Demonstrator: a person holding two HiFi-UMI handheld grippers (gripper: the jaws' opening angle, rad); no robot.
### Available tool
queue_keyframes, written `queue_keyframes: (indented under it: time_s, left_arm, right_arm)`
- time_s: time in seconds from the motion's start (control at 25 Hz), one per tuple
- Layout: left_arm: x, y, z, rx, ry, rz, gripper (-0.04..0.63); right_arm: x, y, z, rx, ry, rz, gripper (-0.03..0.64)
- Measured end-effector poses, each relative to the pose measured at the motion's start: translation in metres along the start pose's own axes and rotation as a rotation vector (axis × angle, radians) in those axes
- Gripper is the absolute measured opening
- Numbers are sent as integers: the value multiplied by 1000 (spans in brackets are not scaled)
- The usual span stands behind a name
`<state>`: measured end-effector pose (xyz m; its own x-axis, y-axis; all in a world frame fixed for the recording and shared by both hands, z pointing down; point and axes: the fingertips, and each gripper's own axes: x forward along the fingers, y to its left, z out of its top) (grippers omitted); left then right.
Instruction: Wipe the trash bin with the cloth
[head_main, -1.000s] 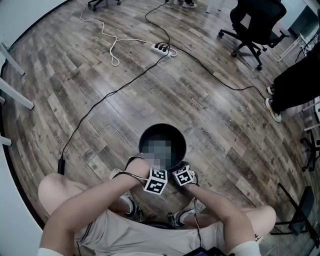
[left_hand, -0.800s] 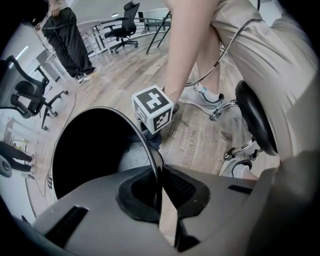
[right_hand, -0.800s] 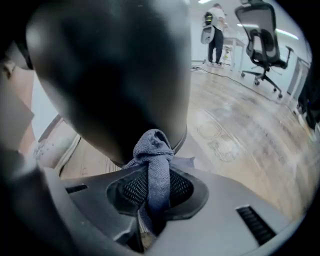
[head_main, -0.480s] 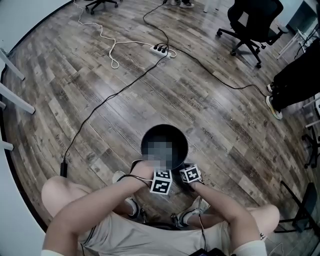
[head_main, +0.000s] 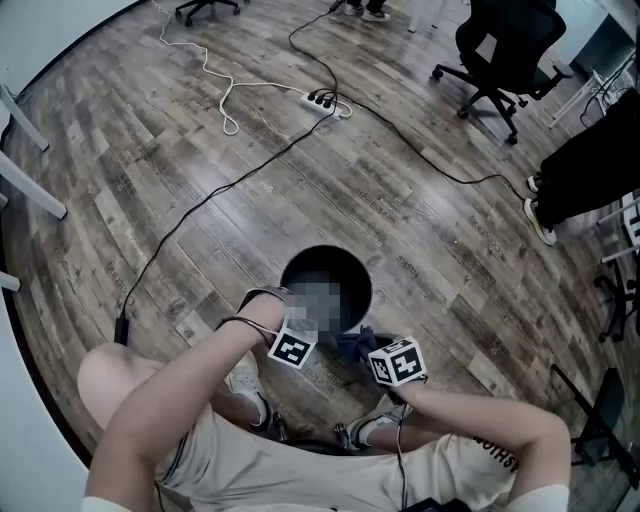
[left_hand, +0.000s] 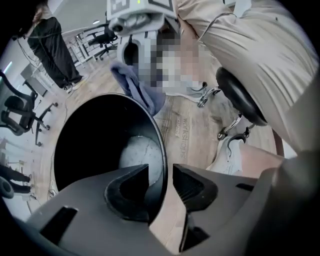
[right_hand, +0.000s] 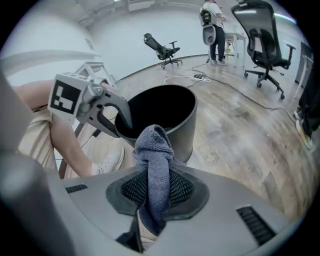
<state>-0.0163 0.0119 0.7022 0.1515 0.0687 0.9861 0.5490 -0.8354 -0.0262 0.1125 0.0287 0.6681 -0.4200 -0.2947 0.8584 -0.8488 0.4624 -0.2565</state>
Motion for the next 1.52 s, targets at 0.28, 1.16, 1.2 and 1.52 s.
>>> queue_keyframes:
  time_s: [0.28, 1.16, 1.2, 1.52]
  left_arm:
    - [1, -1, 4, 35, 1, -12, 81]
    - [2, 3, 29, 22, -49, 12, 29]
    - [2, 3, 28, 18, -48, 10, 28]
    - [5, 15, 43, -55, -42, 46, 29]
  right_arm:
    - [-17, 3, 18, -73, 42, 23, 77]
    - [147, -55, -39, -258, 19, -58, 77]
    - [156, -55, -42, -232, 15, -51, 77]
    - [194, -67, -70, -8, 51, -48, 77]
